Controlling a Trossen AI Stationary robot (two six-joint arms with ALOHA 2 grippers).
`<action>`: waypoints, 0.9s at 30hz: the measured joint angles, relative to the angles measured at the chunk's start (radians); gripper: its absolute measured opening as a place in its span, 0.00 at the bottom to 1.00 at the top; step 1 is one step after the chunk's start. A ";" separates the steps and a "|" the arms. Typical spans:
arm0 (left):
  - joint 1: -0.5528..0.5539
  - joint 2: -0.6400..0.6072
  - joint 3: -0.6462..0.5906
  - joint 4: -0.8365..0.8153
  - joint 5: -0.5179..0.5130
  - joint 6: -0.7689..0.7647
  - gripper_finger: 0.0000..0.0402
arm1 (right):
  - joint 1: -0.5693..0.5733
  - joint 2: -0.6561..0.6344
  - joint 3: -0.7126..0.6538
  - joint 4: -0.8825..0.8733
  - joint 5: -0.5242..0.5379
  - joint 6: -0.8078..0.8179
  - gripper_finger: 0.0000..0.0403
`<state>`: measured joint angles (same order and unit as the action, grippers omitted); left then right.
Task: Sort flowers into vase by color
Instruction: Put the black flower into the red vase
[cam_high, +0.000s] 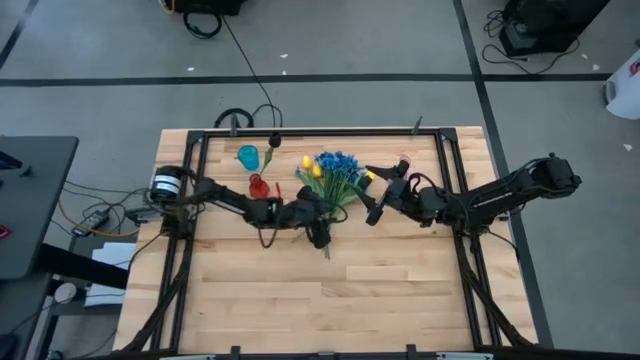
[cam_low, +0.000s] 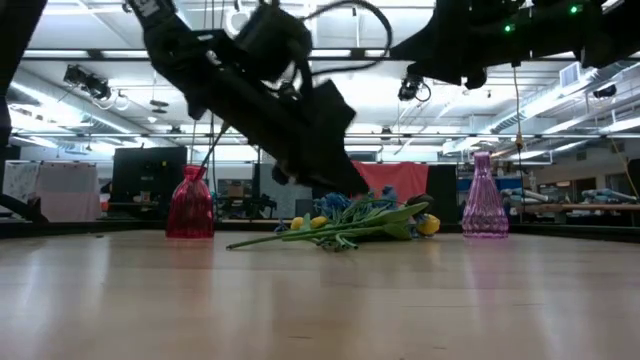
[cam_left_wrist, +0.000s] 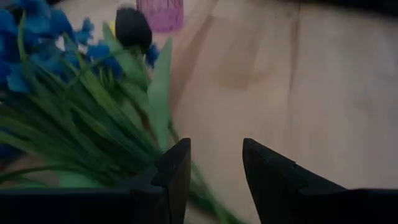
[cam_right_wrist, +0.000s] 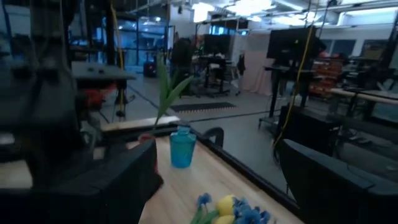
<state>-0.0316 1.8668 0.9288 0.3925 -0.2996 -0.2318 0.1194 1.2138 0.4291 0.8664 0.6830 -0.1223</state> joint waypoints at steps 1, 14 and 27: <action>0.006 0.019 0.019 -0.012 -0.002 0.016 0.38 | 0.001 -0.003 0.000 -0.007 0.009 -0.008 0.86; 0.032 0.152 0.104 -0.051 -0.096 0.155 0.34 | 0.004 -0.005 0.000 -0.016 0.056 -0.061 0.86; 0.036 0.160 0.104 -0.056 -0.128 0.177 0.02 | 0.004 -0.005 0.000 -0.016 0.058 -0.065 0.86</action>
<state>0.0045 2.0271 1.0328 0.3360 -0.4274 -0.0549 0.1234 1.2083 0.4290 0.8505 0.7406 -0.1869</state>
